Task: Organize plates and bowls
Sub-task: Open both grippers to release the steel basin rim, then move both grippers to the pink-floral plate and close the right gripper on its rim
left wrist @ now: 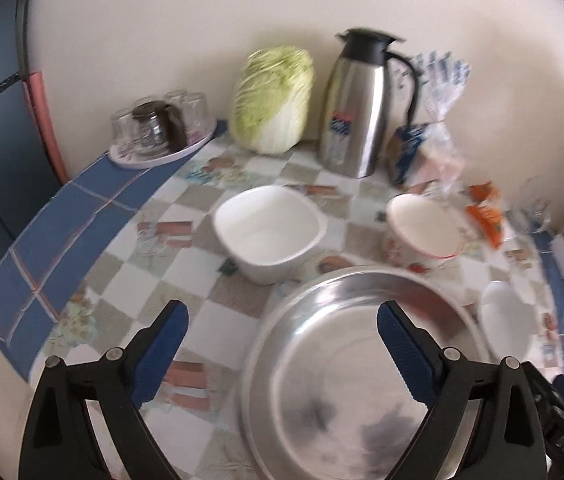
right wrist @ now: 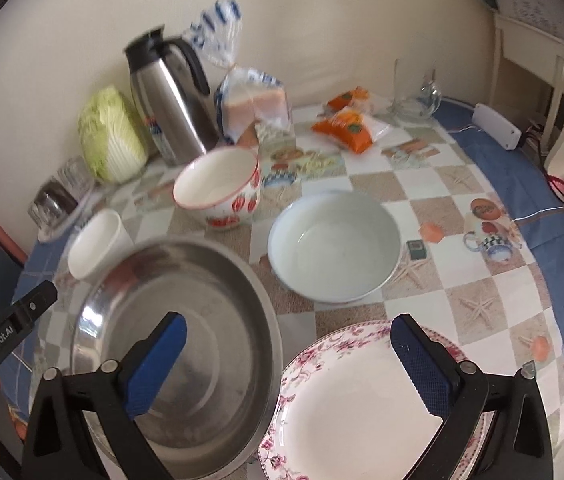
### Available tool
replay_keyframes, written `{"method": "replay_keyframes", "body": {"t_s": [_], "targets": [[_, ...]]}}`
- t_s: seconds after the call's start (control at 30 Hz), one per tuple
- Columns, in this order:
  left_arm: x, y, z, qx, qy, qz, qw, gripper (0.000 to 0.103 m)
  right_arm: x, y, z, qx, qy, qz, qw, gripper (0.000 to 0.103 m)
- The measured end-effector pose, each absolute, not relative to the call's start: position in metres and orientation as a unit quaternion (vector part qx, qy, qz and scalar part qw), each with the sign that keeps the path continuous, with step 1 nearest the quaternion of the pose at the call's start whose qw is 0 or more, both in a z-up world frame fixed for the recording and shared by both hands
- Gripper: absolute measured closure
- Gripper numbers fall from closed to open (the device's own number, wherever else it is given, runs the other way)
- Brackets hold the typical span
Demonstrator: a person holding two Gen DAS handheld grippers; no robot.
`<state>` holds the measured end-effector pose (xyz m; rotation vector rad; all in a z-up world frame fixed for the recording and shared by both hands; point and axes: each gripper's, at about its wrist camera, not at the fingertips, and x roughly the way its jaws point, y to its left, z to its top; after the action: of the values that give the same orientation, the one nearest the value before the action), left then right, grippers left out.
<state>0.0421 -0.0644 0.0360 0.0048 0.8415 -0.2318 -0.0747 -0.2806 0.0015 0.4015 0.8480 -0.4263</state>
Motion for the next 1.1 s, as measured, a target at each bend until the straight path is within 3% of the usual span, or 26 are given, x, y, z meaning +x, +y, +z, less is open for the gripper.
{"method": "replay_keyframes", "body": {"t_s": [0.17, 0.4, 0.77, 0.97, 1.1], "targets": [[0.023, -0.077, 0.047, -0.006, 0.397, -0.177, 0.901, 0.007, -0.090, -0.288, 0.011, 0.199, 0.383, -0.209, 0.877, 0.000], [-0.020, -0.120, 0.059, 0.058, 0.353, -0.222, 0.907, 0.007, -0.132, -0.302, 0.026, 0.200, 0.340, -0.238, 0.887, 0.000], [-0.057, -0.155, 0.048, 0.027, 0.399, -0.300, 0.866, 0.007, -0.194, -0.345, 0.030, 0.232, 0.304, -0.285, 0.879, 0.000], [-0.070, -0.169, 0.032, -0.001, 0.460, -0.320, 0.828, 0.007, -0.210, -0.369, 0.010, 0.290, 0.324, -0.296, 0.850, 0.000], [-0.085, -0.180, 0.025, 0.007, 0.476, -0.328, 0.816, 0.008, -0.212, -0.385, -0.016, 0.316, 0.378, -0.314, 0.812, 0.000]]}}
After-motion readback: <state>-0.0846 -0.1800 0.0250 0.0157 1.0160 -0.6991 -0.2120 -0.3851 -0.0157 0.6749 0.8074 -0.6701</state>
